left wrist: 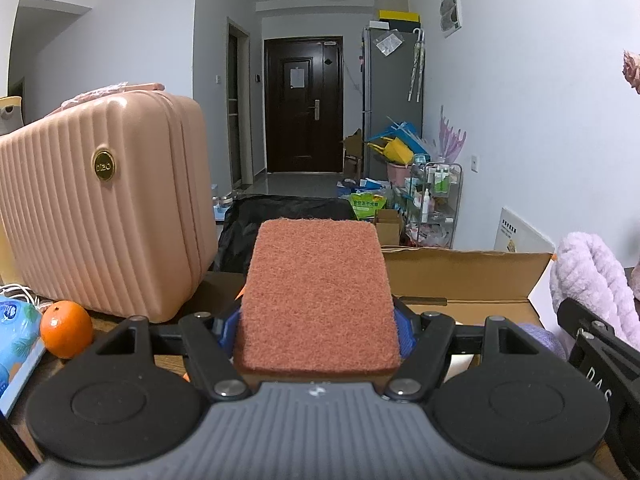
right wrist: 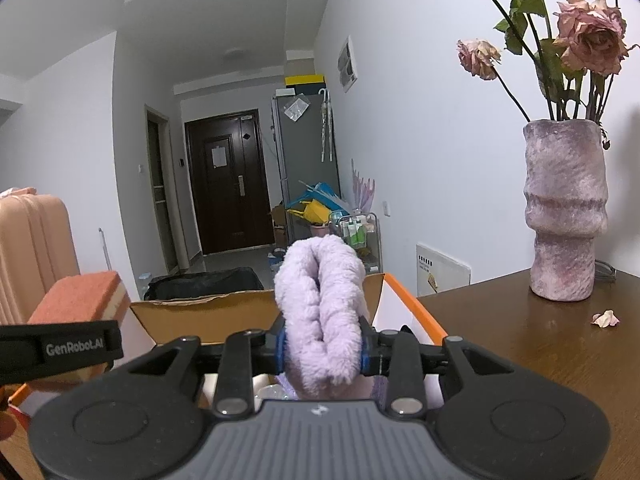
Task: Organize soft objects
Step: 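Carry the scouring pad and headband in both tools toward the cardboard box, then open both tools to drop the scouring pad and headband into the box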
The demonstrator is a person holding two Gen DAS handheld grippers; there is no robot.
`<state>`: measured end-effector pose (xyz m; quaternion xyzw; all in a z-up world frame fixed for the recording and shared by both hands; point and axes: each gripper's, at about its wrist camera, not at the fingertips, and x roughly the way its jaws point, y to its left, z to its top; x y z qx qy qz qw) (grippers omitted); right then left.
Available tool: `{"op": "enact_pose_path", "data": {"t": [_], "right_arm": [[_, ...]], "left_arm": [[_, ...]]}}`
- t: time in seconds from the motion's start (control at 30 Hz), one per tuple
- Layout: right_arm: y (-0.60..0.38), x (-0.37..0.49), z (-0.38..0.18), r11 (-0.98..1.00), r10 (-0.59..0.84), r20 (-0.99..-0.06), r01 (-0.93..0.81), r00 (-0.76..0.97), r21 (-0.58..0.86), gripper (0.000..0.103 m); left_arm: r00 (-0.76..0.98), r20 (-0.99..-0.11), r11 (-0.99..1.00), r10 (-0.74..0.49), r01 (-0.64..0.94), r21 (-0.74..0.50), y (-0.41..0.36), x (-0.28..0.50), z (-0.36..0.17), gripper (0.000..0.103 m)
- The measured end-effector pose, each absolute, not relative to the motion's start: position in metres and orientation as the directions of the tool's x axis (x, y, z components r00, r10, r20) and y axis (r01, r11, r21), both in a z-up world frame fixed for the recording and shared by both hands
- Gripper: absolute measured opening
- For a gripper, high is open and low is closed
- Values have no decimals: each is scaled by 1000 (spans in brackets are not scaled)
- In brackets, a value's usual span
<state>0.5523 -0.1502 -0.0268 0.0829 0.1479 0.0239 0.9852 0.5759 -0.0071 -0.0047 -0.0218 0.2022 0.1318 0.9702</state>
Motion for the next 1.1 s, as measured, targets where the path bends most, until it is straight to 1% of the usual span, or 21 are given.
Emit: {"op": "enact_pose_path", "data": {"t": [0.03, 0.07, 0.13, 0.17, 0.2, 0.23, 0.3, 0.33, 0.4, 0.47, 0.73, 0.93, 1.1], "right_arm": [[-150, 552, -27, 985, 72, -289, -23, 955, 169, 34], [-150, 552, -27, 986, 71, -291, -22, 954, 168, 36], [-152, 553, -28, 985, 72, -299, -21, 951, 172, 45], [-152, 553, -28, 984, 74, -303, -20, 950, 177, 54], [-153, 552, -28, 983, 74, -302, -18, 950, 184, 61], [-154, 552, -28, 982, 72, -301, -14, 951, 190, 65], [-156, 551, -28, 980, 68, -296, -8, 953, 200, 81], [-157, 551, -27, 979, 66, -292, -5, 954, 205, 84], [-158, 549, -27, 977, 68, -282, -7, 957, 211, 96], [-158, 548, -27, 977, 68, -271, -10, 960, 211, 103], [-157, 547, -27, 980, 57, -266, -3, 962, 200, 103], [-158, 543, -27, 980, 40, -263, 13, 964, 198, 103], [-158, 534, -27, 982, 32, -250, 16, 968, 186, 103]], "left_arm": [[883, -398, 964, 248, -267, 8, -7, 576, -5, 72], [882, -399, 962, 251, -272, 5, -7, 576, -5, 74], [881, -401, 961, 252, -278, -7, -5, 576, -5, 78], [880, -401, 959, 254, -282, -12, -6, 577, -4, 82], [879, -401, 958, 257, -288, -16, -5, 576, -3, 87], [877, -401, 955, 264, -296, -19, -4, 576, -3, 89], [875, -395, 950, 279, -311, -19, -2, 574, -2, 101], [874, -390, 947, 288, -320, -19, -2, 573, -2, 103], [876, -377, 943, 300, -332, -22, -2, 571, -1, 103], [878, -374, 943, 297, -330, -26, -1, 571, 0, 103], [881, -371, 943, 294, -330, -38, 0, 570, 0, 103], [867, -374, 934, 328, -358, -10, -2, 567, -6, 103], [869, -342, 925, 359, -380, 4, -1, 556, -9, 103]]}}
